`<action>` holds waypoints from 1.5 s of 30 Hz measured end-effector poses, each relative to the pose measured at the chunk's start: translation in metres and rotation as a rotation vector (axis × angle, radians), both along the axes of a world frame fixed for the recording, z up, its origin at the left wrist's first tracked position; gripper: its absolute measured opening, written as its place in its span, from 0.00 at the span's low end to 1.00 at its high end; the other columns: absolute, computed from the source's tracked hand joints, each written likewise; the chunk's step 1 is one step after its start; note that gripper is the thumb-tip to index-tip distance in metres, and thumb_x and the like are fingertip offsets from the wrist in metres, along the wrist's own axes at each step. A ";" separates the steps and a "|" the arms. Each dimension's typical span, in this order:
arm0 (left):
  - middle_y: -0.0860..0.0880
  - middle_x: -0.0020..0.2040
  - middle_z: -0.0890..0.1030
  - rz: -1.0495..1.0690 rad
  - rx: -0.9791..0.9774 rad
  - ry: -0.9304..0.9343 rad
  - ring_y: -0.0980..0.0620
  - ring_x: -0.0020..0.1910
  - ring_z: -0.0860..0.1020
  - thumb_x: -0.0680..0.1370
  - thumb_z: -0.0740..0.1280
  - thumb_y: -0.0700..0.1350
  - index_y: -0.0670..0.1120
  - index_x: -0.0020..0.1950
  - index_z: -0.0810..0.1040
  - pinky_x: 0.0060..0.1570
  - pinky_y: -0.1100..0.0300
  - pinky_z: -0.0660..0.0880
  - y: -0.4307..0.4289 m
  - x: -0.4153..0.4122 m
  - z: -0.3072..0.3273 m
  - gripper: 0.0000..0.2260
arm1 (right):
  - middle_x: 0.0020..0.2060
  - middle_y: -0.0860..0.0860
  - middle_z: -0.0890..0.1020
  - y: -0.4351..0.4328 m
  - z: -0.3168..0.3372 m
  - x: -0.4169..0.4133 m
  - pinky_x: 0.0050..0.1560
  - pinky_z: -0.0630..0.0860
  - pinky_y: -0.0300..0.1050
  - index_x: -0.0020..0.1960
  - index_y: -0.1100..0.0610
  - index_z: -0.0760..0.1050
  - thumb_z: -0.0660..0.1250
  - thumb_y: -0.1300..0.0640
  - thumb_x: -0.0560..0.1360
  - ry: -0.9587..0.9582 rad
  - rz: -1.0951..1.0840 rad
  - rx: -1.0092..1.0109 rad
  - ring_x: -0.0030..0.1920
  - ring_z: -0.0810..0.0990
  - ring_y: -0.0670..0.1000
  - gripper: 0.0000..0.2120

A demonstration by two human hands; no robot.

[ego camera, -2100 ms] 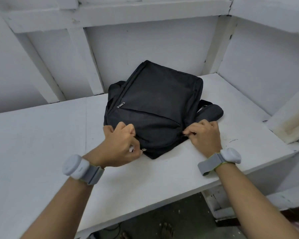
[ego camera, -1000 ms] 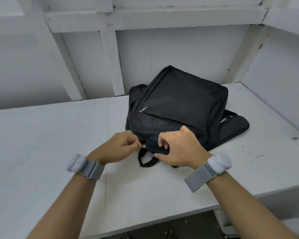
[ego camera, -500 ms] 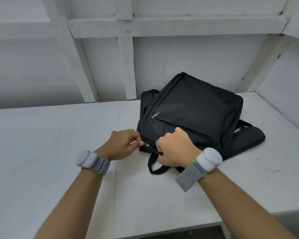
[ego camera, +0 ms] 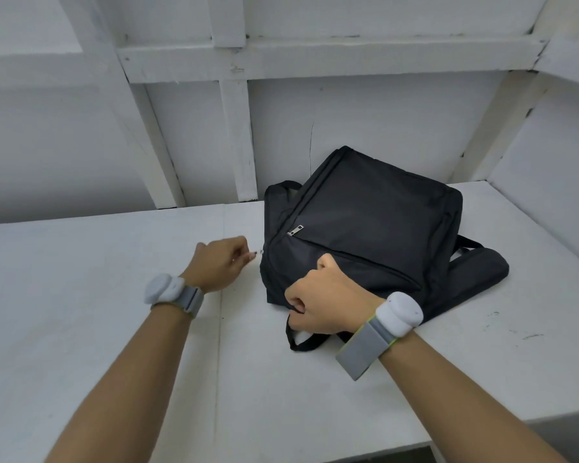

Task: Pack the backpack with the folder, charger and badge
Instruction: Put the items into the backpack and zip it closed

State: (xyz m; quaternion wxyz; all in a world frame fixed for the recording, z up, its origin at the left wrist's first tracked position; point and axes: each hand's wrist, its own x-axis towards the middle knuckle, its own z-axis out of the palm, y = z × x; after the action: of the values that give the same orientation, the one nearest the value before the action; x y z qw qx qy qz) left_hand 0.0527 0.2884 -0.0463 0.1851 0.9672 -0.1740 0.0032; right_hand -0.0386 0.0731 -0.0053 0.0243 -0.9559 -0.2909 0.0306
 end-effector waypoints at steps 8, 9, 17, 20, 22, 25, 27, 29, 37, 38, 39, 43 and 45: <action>0.47 0.49 0.81 0.278 0.039 -0.044 0.41 0.53 0.78 0.82 0.56 0.57 0.51 0.46 0.70 0.54 0.50 0.63 -0.062 0.061 0.005 0.12 | 0.26 0.47 0.68 -0.009 -0.009 -0.006 0.63 0.62 0.49 0.32 0.54 0.64 0.63 0.53 0.71 0.192 0.011 0.116 0.30 0.64 0.51 0.12; 0.47 0.50 0.81 0.286 0.040 -0.016 0.41 0.53 0.78 0.82 0.57 0.57 0.50 0.47 0.72 0.55 0.49 0.64 -0.068 0.063 0.005 0.12 | 0.26 0.47 0.69 -0.012 -0.010 -0.006 0.64 0.62 0.49 0.32 0.54 0.64 0.63 0.53 0.71 0.206 0.012 0.141 0.29 0.64 0.50 0.12; 0.48 0.56 0.82 0.516 -0.966 0.384 0.46 0.59 0.79 0.71 0.71 0.53 0.47 0.53 0.83 0.63 0.53 0.74 -0.085 0.068 -0.011 0.15 | 0.30 0.43 0.77 -0.027 -0.017 -0.008 0.62 0.63 0.49 0.37 0.50 0.72 0.59 0.41 0.76 -0.026 -0.077 0.222 0.33 0.73 0.42 0.16; 0.51 0.69 0.74 0.378 -1.013 0.363 0.52 0.68 0.72 0.75 0.67 0.56 0.51 0.72 0.72 0.71 0.54 0.65 -0.097 0.054 -0.011 0.26 | 0.47 0.41 0.82 -0.043 -0.024 -0.004 0.64 0.62 0.57 0.47 0.45 0.78 0.61 0.43 0.74 -0.480 -0.394 0.362 0.54 0.78 0.47 0.10; 0.54 0.70 0.73 0.277 -0.937 0.317 0.54 0.70 0.70 0.77 0.66 0.56 0.54 0.73 0.70 0.73 0.55 0.63 -0.101 0.048 -0.016 0.24 | 0.62 0.43 0.77 -0.062 -0.024 0.003 0.66 0.57 0.62 0.59 0.43 0.76 0.60 0.44 0.74 -0.557 -0.731 0.379 0.67 0.70 0.51 0.16; 0.55 0.72 0.72 0.230 -0.788 0.293 0.52 0.71 0.70 0.73 0.61 0.65 0.60 0.72 0.69 0.73 0.48 0.63 -0.104 0.038 -0.022 0.27 | 0.75 0.47 0.63 -0.100 -0.031 0.013 0.69 0.51 0.69 0.72 0.43 0.65 0.57 0.45 0.77 -0.315 -1.056 0.433 0.76 0.58 0.56 0.23; 0.54 0.72 0.71 0.245 -0.702 0.258 0.50 0.71 0.69 0.76 0.58 0.65 0.61 0.72 0.66 0.72 0.44 0.61 -0.107 0.033 -0.026 0.25 | 0.78 0.47 0.57 -0.118 -0.037 0.018 0.71 0.52 0.69 0.74 0.42 0.61 0.56 0.46 0.79 -0.163 -1.111 0.558 0.76 0.55 0.57 0.24; 0.52 0.72 0.71 0.282 -0.652 0.196 0.48 0.71 0.69 0.80 0.57 0.61 0.58 0.73 0.65 0.72 0.43 0.59 -0.115 0.022 -0.029 0.22 | 0.78 0.46 0.56 -0.130 -0.041 0.022 0.72 0.52 0.68 0.74 0.41 0.61 0.56 0.47 0.80 -0.129 -1.096 0.638 0.76 0.58 0.56 0.23; 0.48 0.69 0.74 0.464 -0.592 0.020 0.44 0.67 0.72 0.82 0.56 0.55 0.53 0.72 0.67 0.65 0.46 0.61 -0.147 -0.006 -0.032 0.19 | 0.77 0.44 0.60 -0.157 -0.041 0.032 0.71 0.58 0.64 0.71 0.40 0.65 0.59 0.51 0.78 -0.155 -1.022 0.713 0.73 0.66 0.53 0.22; 0.48 0.69 0.74 0.465 -0.581 0.011 0.43 0.67 0.72 0.82 0.56 0.55 0.52 0.72 0.67 0.65 0.46 0.61 -0.148 -0.005 -0.032 0.19 | 0.77 0.44 0.60 -0.156 -0.042 0.032 0.71 0.58 0.64 0.71 0.40 0.65 0.59 0.51 0.78 -0.163 -1.029 0.711 0.72 0.66 0.54 0.22; 0.48 0.69 0.75 0.458 -0.578 0.011 0.43 0.67 0.71 0.82 0.56 0.55 0.53 0.72 0.67 0.65 0.46 0.60 -0.148 -0.003 -0.033 0.19 | 0.77 0.44 0.60 -0.154 -0.043 0.032 0.71 0.58 0.64 0.72 0.40 0.65 0.59 0.51 0.78 -0.173 -1.035 0.707 0.72 0.67 0.54 0.22; 0.49 0.67 0.77 0.408 -0.594 0.036 0.45 0.67 0.72 0.83 0.55 0.55 0.54 0.73 0.67 0.66 0.46 0.58 -0.146 0.008 -0.032 0.19 | 0.78 0.45 0.59 -0.149 -0.047 0.031 0.72 0.54 0.66 0.73 0.41 0.64 0.59 0.50 0.78 -0.201 -1.074 0.702 0.71 0.69 0.55 0.23; 0.49 0.67 0.77 0.402 -0.593 0.041 0.45 0.67 0.72 0.82 0.55 0.55 0.54 0.73 0.67 0.66 0.46 0.58 -0.145 0.010 -0.032 0.19 | 0.78 0.44 0.58 -0.148 -0.048 0.030 0.72 0.53 0.66 0.73 0.41 0.64 0.59 0.50 0.78 -0.203 -1.079 0.704 0.71 0.69 0.55 0.24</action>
State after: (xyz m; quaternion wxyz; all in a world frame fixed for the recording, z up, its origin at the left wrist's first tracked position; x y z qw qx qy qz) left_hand 0.0630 0.1431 -0.0784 0.4570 0.8861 0.0321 0.0706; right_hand -0.0081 -0.0749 -0.0538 0.3203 -0.9008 0.2363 -0.1736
